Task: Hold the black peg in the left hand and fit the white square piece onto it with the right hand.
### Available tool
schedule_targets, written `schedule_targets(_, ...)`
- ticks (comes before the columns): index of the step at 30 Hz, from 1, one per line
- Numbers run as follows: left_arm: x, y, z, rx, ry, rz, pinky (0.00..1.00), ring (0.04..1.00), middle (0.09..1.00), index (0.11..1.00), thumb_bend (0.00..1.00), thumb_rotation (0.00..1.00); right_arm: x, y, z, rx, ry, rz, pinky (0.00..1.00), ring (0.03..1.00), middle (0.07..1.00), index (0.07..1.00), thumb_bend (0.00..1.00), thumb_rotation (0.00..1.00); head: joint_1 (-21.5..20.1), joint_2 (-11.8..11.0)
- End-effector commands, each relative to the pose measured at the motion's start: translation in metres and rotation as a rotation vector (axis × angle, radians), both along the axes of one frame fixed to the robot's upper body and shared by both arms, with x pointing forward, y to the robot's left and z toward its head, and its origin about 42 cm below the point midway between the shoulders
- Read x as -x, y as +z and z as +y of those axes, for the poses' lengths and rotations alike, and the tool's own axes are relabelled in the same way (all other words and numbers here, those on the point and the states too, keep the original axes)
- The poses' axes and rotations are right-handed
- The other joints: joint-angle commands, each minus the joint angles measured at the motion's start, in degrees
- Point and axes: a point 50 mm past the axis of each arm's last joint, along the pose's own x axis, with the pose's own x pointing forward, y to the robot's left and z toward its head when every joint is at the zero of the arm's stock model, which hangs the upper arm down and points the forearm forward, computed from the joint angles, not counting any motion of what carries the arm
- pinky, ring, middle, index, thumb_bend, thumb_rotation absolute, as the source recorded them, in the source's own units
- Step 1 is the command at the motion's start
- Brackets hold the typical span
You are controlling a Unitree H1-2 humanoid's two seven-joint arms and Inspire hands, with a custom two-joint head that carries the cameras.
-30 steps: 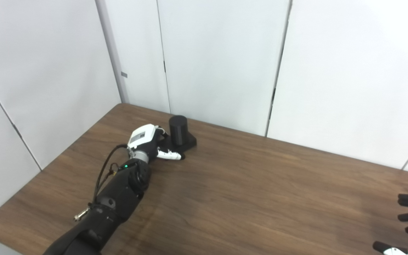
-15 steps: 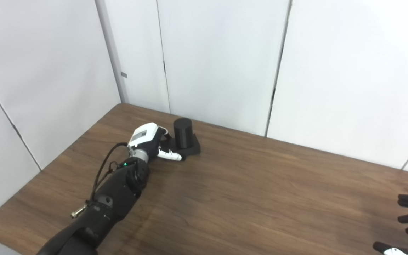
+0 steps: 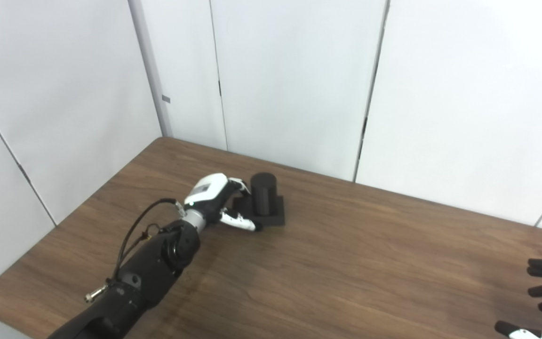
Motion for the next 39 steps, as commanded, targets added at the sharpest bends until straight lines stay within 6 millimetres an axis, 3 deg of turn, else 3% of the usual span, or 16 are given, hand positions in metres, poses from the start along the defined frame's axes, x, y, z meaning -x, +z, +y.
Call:
schedule_targets(1, 0.007, -0.011, -0.018, -0.034, -0.118, 0.025, 0.83, 0.87, 0.852, 0.485, 0.52, 0.05, -0.005, 0.021, 0.003, 0.011, 0.012, -0.087, 0.47, 0.582, 0.699, 0.703, 0.54, 0.0, 0.0, 0.0)
schedule_targets(8, 0.014, -0.012, -0.041, -0.075, -0.244, 0.039, 0.85, 0.881, 0.862, 0.485, 0.52, 0.06, -0.005, 0.023, 0.009, 0.002, 0.012, -0.098, 0.48, 0.59, 0.696, 0.703, 0.55, 0.0, -3.3, 1.0)
schedule_targets(24, 0.03, -0.007, -0.099, -0.124, -0.559, 0.038, 0.85, 0.885, 0.868, 0.488, 0.52, 0.06, -0.015, 0.02, 0.013, -0.009, 0.04, -0.135, 0.49, 0.596, 0.722, 0.7, 0.55, 0.0, -16.4, 4.0)
schedule_targets(39, 0.035, -0.013, -0.161, -0.169, -0.776, 0.076, 0.86, 0.887, 0.861, 0.489, 0.52, 0.07, -0.019, 0.018, 0.025, -0.026, 0.049, -0.146, 0.5, 0.604, 0.731, 0.704, 0.54, 0.0, -21.2, 5.5)
